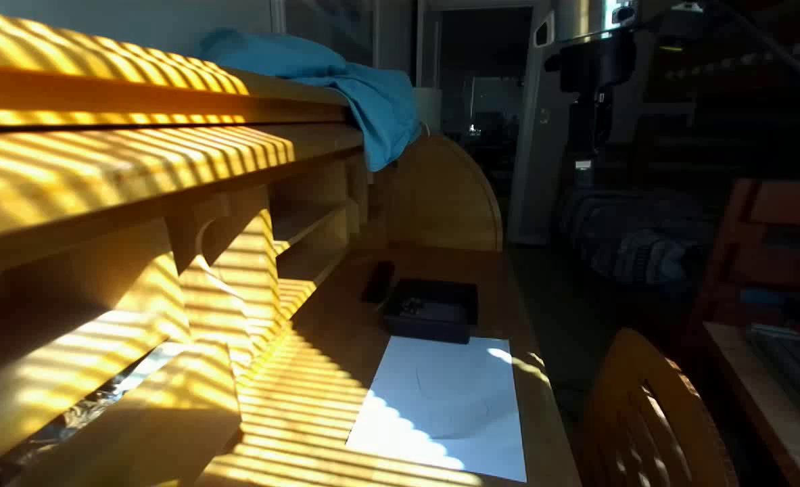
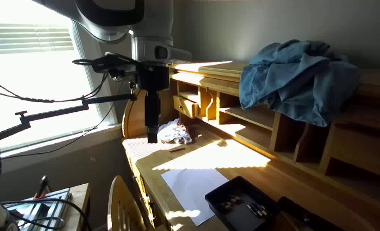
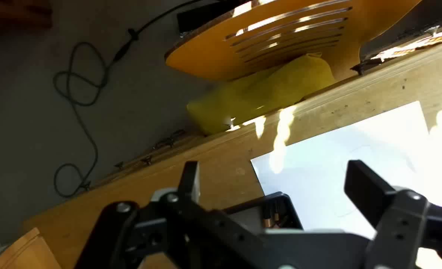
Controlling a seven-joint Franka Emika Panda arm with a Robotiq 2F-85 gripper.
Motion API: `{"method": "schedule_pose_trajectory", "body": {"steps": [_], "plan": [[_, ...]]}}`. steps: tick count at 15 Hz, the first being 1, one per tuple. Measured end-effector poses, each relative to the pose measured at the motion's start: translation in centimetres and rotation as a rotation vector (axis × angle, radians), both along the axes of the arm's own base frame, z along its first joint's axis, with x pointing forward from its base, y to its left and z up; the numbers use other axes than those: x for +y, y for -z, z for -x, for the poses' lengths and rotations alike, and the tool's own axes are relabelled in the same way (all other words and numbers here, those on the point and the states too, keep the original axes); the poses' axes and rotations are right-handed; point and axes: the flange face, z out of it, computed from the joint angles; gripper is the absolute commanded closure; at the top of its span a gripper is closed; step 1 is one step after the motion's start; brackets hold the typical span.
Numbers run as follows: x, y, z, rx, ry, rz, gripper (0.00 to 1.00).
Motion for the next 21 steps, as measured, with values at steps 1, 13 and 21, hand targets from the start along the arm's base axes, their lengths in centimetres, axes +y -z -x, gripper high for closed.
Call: {"method": "schedule_pose_trajectory", "body": {"steps": [1,13,21], "plan": [[0.0,0.0,0.0,0.000,0.000,0.000,0.00],[2.7,-2.0,-6.2,-0.098,-0.308,0.240,0.00],[8.2,-1.4,-11.7,-0.454,-0.478,0.007,0.00]]}}
